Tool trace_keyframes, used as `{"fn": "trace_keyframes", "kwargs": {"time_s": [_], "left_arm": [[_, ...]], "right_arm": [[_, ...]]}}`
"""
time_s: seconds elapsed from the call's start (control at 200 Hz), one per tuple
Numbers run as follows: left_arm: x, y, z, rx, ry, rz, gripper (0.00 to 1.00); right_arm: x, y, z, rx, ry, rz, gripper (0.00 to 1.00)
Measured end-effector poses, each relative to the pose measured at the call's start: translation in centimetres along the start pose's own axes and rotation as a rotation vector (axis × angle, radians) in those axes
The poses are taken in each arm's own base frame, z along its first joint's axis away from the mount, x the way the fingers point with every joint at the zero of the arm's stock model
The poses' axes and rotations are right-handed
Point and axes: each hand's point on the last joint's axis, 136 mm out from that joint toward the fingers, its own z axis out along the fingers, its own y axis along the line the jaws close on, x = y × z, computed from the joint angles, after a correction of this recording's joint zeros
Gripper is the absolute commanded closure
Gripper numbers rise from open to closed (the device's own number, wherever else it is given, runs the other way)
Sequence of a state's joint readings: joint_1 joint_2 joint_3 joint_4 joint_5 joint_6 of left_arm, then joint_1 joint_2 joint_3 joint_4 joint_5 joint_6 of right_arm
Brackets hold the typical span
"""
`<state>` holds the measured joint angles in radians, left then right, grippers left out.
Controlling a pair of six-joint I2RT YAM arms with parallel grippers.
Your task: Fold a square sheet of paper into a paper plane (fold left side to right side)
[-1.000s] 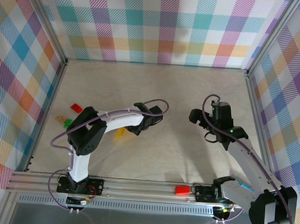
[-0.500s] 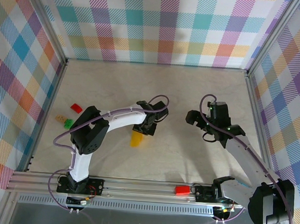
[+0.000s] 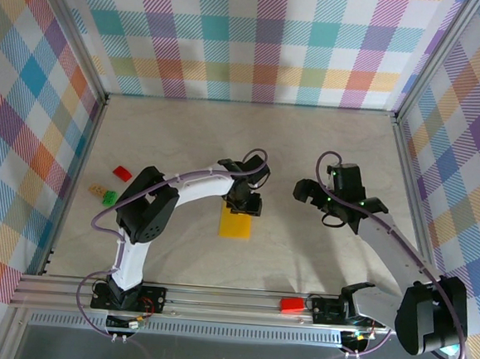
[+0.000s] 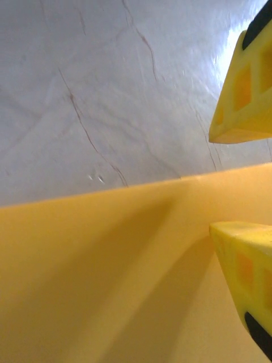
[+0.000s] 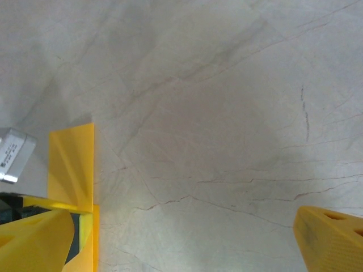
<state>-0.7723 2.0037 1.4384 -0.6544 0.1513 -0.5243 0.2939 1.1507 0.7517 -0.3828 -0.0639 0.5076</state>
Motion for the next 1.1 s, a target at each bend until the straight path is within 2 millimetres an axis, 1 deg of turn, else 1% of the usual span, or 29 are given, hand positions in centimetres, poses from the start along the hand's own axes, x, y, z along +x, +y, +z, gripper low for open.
{"fn": "trace_keyframes", "kwargs": {"time_s": [0.1, 0.16, 0.255, 0.395, 0.475, 0.575, 0.605, 0.63, 0.66, 0.715, 0.8, 0.875, 0.995, 1.1], "left_arm": [[-1.1, -0.6, -0.3, 0.076, -0.016, -0.024, 0.55], [-1.6, -0.6, -0.7, 0.122, -0.034, -0.035, 0.54], [-2.2, 0.1, -2.3, 0.187, -0.078, -0.058, 0.53], [-3.2, 1.6, -5.7, 0.267, -0.190, -0.079, 0.52], [-3.6, 2.6, -7.6, 0.308, -0.267, -0.089, 0.51], [-3.7, 4.1, -8.8, 0.348, -0.334, -0.105, 0.51], [-3.6, 4.7, -9.0, 0.358, -0.349, -0.113, 0.51], [-3.5, 5.2, -9.0, 0.363, -0.358, -0.121, 0.51], [-3.4, 5.7, -9.0, 0.372, -0.369, -0.130, 0.51], [-3.0, 6.8, -9.0, 0.391, -0.385, -0.152, 0.51], [-2.5, 8.3, -8.9, 0.419, -0.409, -0.189, 0.51], [-2.0, 9.2, -9.1, 0.443, -0.426, -0.218, 0.51], [-2.0, 9.8, -9.6, 0.463, -0.447, -0.230, 0.53], [-2.1, 9.5, -10.0, 0.481, -0.457, -0.218, 0.54]], "right_arm": [[0.6, 0.5, 0.4, -0.030, 0.035, 0.003, 0.01], [1.0, 0.8, 0.7, -0.055, 0.064, 0.007, 0.00], [1.8, 1.8, 1.4, -0.113, 0.119, 0.023, 0.08], [2.7, 3.6, 2.8, -0.225, 0.198, 0.075, 0.21], [3.4, 4.8, 4.1, -0.285, 0.249, 0.099, 0.25], [5.0, 6.2, 5.7, -0.328, 0.323, 0.114, 0.32], [5.7, 6.7, 6.3, -0.339, 0.352, 0.114, 0.36], [6.1, 7.1, 6.6, -0.345, 0.370, 0.117, 0.42], [6.7, 7.7, 7.2, -0.354, 0.395, 0.118, 0.48], [7.5, 8.7, 8.1, -0.371, 0.428, 0.112, 0.54], [8.3, 10.1, 9.4, -0.392, 0.462, 0.106, 0.65], [8.8, 11.2, 10.4, -0.406, 0.484, 0.092, 0.80], [9.1, 11.9, 11.6, -0.415, 0.497, 0.101, 0.90], [9.3, 11.9, 12.5, -0.412, 0.509, 0.108, 0.96]]}}
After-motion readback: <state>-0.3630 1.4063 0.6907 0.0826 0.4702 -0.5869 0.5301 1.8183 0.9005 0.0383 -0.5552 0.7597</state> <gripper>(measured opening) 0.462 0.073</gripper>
